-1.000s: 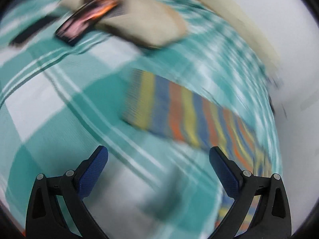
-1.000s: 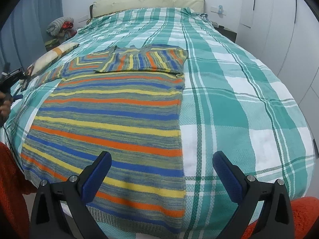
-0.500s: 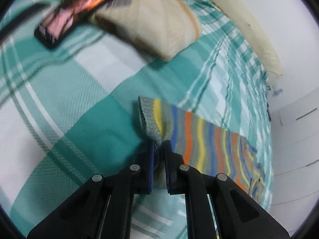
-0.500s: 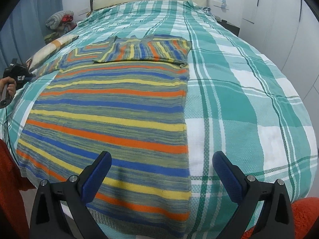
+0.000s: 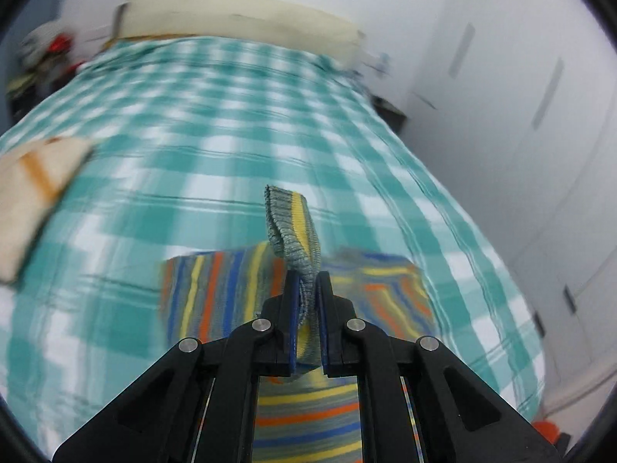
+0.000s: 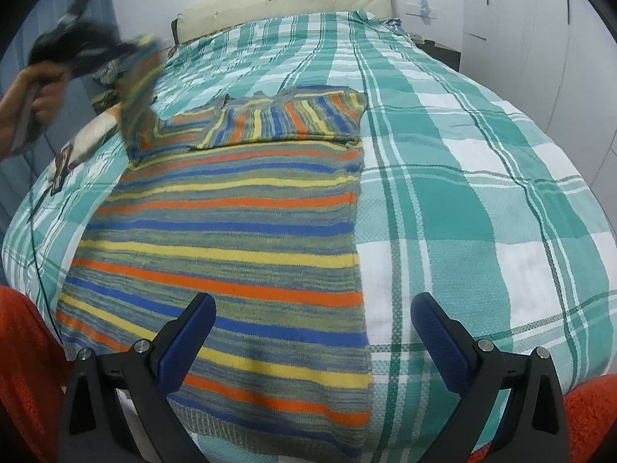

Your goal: Fold small clothes

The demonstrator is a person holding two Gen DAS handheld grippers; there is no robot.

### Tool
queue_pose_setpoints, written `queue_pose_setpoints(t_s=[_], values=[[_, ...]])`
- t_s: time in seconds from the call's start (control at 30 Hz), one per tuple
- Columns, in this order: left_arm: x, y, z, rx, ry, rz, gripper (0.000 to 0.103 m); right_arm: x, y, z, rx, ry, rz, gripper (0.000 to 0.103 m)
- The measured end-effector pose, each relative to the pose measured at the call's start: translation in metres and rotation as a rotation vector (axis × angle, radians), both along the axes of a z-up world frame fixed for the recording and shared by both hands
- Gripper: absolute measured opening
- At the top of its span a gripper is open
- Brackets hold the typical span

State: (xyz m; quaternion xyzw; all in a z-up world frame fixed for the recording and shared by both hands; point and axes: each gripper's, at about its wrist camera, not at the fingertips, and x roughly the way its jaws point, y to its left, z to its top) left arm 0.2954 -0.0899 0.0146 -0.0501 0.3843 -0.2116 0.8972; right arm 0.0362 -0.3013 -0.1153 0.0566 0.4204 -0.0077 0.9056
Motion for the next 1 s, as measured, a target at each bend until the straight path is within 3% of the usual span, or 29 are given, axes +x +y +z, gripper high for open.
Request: queue_pose_setpoints(t_s=[0.07,0.13,0.2,0.27,0.37,0.47,0.53,0.67,0.8,0.87,0.9,0.93,1.0], values=[[-0.002,-0.047,-0.035,0.104,0.002,-0.041,0.018,-0.002,-0.003,0.001,0.003,-0.003,-0.007,0.100],[-0.008,-0.074,-0.077,0.230,0.054,-0.046,0.065,-0.002,-0.006,0.000,0.007,-0.008,-0.018,0.100],[-0.023,-0.086,-0.117,0.282,0.125,-0.047,0.063,-0.002,-0.008,0.001,0.008,-0.008,-0.023,0.100],[-0.047,-0.075,-0.138,0.256,0.173,-0.075,0.062,-0.004,-0.011,0.003,0.013,-0.016,-0.026,0.100],[-0.073,-0.039,-0.134,0.227,0.168,-0.068,0.063,-0.006,-0.015,0.002,0.031,-0.017,-0.029,0.100],[-0.075,0.008,-0.111,0.227,0.125,-0.012,0.073,-0.004,-0.018,-0.001,0.059,-0.002,-0.035,0.100],[-0.068,0.035,-0.103,0.287,0.086,0.007,0.077,-0.001,-0.019,-0.003,0.075,0.004,-0.039,0.100],[-0.054,0.059,-0.117,0.512,0.047,-0.057,0.077,0.000,-0.014,-0.003,0.059,0.000,-0.032,0.100],[-0.039,0.050,-0.135,0.599,0.018,-0.104,0.077,0.001,-0.010,-0.007,0.042,0.014,-0.027,0.100],[-0.029,0.041,-0.141,0.639,-0.027,-0.064,0.073,0.002,-0.009,-0.009,0.034,0.022,-0.027,0.100],[-0.024,0.043,-0.144,0.640,-0.029,-0.024,0.045,0.003,-0.008,-0.009,0.028,0.023,-0.027,0.100],[-0.019,0.048,-0.147,0.636,-0.014,0.019,0.007,0.002,-0.008,-0.008,0.022,0.022,-0.025,0.100],[-0.014,0.075,-0.148,0.528,0.036,0.157,0.006,0.001,-0.007,-0.006,0.008,0.013,-0.025,0.100]])
